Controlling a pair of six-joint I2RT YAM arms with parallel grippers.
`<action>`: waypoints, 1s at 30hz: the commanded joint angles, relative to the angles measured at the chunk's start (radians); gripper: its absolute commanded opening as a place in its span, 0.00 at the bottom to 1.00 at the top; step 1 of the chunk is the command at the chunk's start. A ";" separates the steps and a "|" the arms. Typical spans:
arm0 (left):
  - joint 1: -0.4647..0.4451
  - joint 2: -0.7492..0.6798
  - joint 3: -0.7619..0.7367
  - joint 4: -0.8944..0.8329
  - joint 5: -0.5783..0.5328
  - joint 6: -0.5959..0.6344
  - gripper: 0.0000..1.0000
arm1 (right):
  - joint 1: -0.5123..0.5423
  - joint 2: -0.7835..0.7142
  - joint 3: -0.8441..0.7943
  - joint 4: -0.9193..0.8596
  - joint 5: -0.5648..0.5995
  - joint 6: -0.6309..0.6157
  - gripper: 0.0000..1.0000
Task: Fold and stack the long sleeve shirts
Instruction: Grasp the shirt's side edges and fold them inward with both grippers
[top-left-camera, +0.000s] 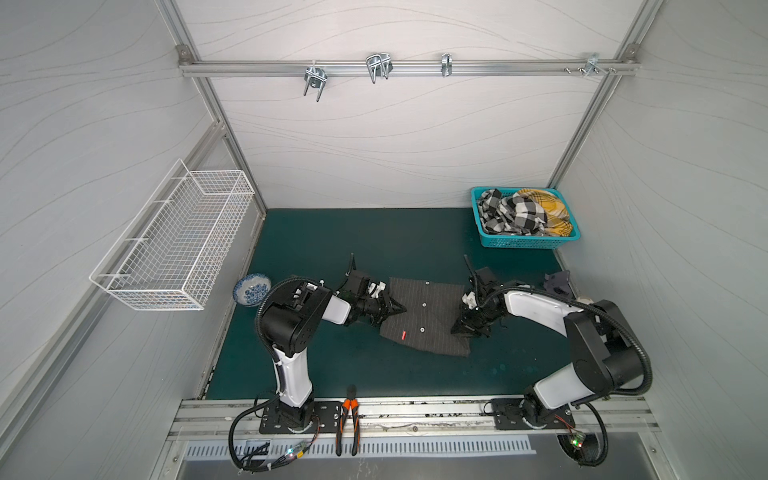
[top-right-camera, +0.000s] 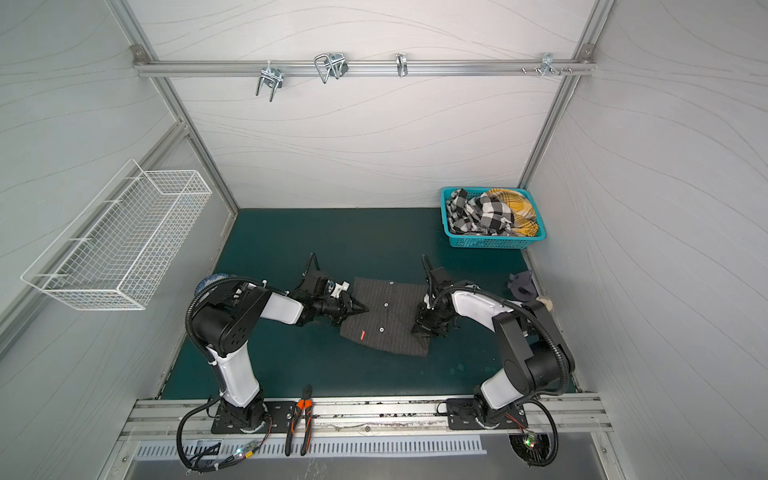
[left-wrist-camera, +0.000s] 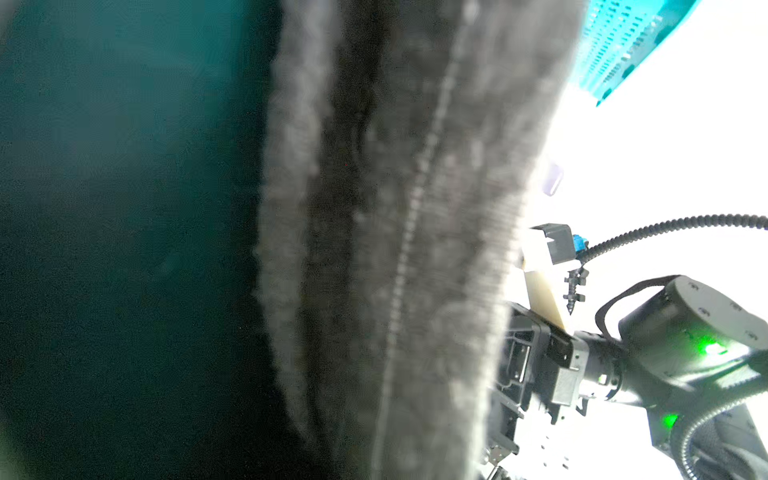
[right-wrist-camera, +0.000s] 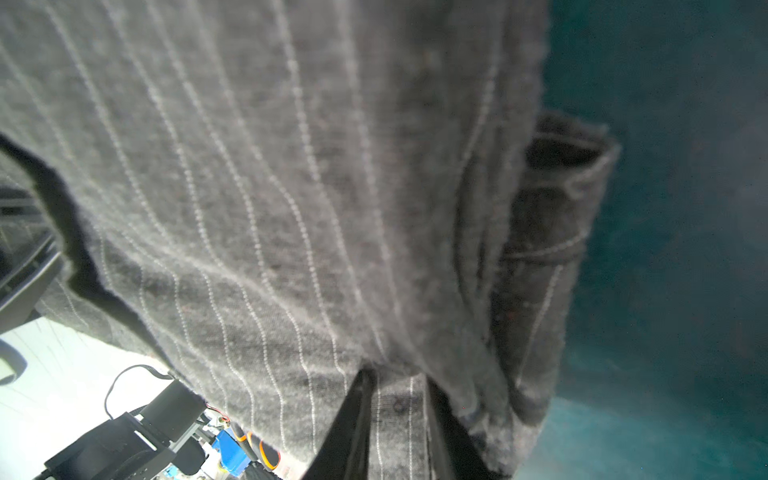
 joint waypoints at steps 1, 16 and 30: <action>-0.002 0.042 -0.018 -0.009 -0.106 -0.016 0.19 | 0.022 -0.031 0.005 -0.034 0.088 -0.015 0.32; -0.002 -0.102 0.025 -0.354 -0.209 0.143 0.04 | 0.055 -0.259 0.063 -0.157 0.165 -0.001 0.46; 0.004 -0.182 0.022 -0.495 -0.274 0.202 0.00 | 0.047 -0.299 0.014 -0.133 0.151 0.025 0.46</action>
